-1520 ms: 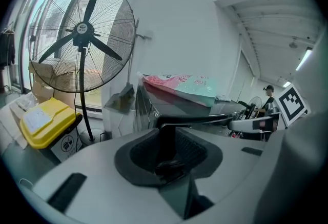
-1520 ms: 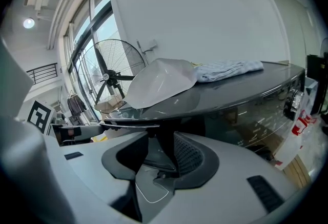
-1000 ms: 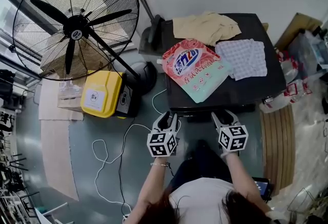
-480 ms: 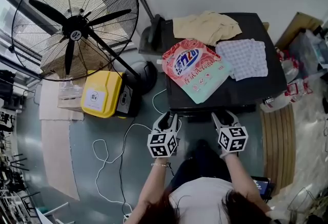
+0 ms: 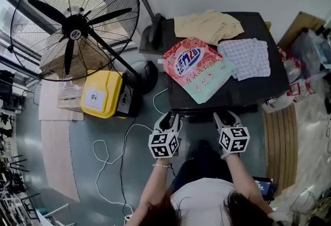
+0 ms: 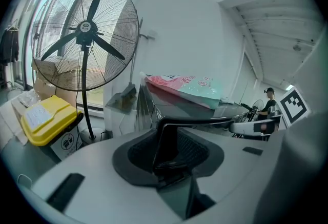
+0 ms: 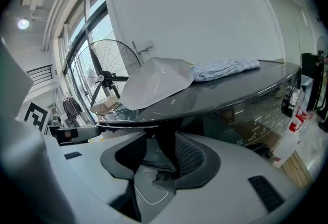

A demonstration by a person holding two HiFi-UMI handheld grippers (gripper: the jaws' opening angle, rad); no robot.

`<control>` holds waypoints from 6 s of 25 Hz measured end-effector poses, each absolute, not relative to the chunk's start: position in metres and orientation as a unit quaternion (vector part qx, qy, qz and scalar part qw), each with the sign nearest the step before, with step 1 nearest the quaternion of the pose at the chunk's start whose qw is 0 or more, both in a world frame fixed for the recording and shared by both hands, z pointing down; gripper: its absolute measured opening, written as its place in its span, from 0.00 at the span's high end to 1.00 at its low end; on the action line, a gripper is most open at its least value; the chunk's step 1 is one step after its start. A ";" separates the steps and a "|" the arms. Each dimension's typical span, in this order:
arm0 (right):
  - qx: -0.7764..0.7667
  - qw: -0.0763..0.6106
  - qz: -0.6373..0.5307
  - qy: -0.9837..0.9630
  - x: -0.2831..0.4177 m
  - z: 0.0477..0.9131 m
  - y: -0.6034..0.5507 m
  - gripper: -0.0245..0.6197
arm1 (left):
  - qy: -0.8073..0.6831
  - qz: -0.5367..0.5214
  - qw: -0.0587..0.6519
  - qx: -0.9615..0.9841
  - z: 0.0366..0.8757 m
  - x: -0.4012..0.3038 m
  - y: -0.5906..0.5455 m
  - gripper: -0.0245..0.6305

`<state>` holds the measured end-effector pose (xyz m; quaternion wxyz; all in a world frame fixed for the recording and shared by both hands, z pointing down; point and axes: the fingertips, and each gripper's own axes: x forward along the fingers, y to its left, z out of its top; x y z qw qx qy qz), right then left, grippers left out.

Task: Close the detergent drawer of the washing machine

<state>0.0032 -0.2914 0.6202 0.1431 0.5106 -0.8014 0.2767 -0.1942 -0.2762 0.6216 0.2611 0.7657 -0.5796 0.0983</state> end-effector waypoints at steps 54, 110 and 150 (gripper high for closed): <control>0.513 0.088 0.242 -0.819 0.004 0.574 -0.268 0.87 | -0.580 0.090 0.199 0.784 0.573 -0.202 -0.256 0.81; 0.449 0.067 -0.010 -0.891 0.069 0.382 -0.143 0.92 | -0.589 0.033 0.047 0.806 0.384 -0.083 -0.121 0.94; 0.478 0.073 -0.010 -0.875 0.052 0.372 -0.138 0.92 | -0.549 0.041 0.033 0.834 0.374 -0.095 -0.124 0.94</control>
